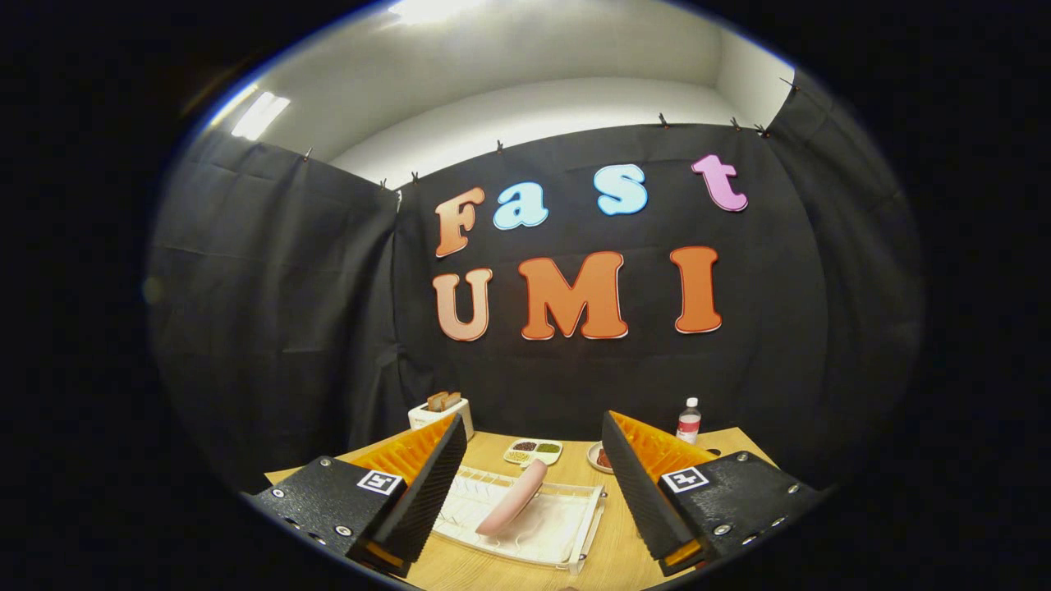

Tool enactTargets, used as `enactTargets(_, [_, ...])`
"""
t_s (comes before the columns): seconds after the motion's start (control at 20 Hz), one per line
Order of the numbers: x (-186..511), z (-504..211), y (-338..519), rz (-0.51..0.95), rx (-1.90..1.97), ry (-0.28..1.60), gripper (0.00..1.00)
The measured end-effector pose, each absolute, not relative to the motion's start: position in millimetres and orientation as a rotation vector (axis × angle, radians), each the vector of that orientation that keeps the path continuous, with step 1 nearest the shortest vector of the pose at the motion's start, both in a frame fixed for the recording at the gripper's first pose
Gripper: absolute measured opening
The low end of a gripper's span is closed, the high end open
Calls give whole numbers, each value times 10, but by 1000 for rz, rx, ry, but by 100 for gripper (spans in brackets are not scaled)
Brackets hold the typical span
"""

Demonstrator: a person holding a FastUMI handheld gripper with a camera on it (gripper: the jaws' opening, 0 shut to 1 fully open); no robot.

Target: Take the plate from the dish rack, then take the spoon from the basket and place it into the plate.

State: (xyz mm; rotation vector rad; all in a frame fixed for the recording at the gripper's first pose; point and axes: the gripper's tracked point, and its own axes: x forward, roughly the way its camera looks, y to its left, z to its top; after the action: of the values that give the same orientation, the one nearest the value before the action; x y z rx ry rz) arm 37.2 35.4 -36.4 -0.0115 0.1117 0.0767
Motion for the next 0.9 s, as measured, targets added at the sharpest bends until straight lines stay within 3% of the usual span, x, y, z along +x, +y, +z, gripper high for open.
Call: enactTargets(0.9, [1133, -1573, 607, 94, -67, 589, 96])
